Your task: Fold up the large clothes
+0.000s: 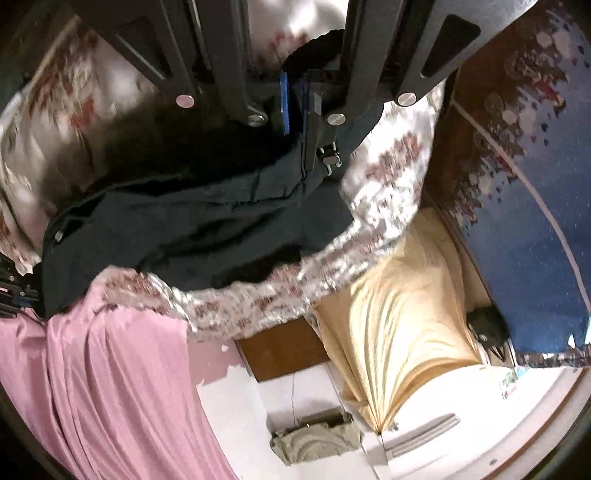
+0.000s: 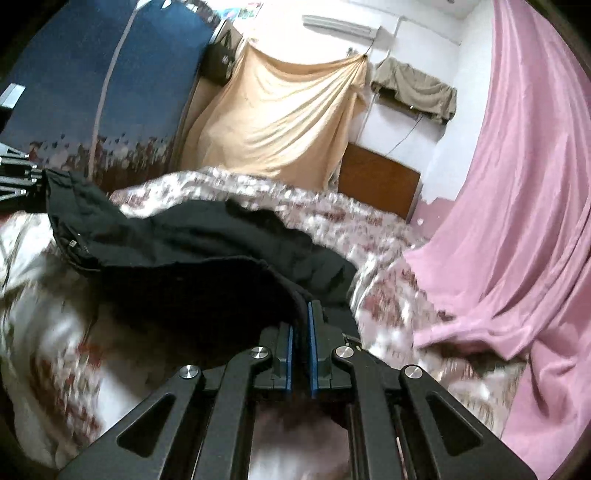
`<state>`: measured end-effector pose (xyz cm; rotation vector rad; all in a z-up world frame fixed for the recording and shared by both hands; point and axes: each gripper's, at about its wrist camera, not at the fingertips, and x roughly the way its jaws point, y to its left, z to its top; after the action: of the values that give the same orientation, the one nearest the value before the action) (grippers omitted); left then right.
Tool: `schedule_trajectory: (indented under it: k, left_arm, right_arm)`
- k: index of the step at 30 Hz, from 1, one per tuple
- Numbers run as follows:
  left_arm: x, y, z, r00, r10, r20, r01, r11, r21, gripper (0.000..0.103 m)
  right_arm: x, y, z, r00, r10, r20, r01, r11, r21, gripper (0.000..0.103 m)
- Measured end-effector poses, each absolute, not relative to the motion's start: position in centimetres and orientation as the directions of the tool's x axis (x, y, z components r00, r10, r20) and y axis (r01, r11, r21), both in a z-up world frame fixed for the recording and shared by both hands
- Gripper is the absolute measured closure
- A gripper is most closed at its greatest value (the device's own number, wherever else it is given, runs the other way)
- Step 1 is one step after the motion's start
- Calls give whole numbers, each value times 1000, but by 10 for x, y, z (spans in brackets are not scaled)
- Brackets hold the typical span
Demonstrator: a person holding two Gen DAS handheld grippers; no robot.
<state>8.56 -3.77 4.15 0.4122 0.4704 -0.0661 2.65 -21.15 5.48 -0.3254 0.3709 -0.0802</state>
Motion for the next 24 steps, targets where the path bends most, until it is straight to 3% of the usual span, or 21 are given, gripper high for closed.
schedule_trajectory:
  k: [6, 16, 24]
  left_arm:
    - [142, -39, 64, 903, 42, -428, 125, 927, 354, 97]
    - [220, -47, 72, 916, 82, -393, 60, 940, 337, 97]
    - [302, -44, 79, 900, 77, -429, 77, 941, 330, 97]
  right_arm:
    - [87, -226, 84, 944, -168, -285, 76, 948, -308, 97]
    - [179, -250, 87, 945, -208, -251, 143, 957, -253, 97]
    - [265, -277, 87, 941, -211, -263, 152, 962, -227, 97]
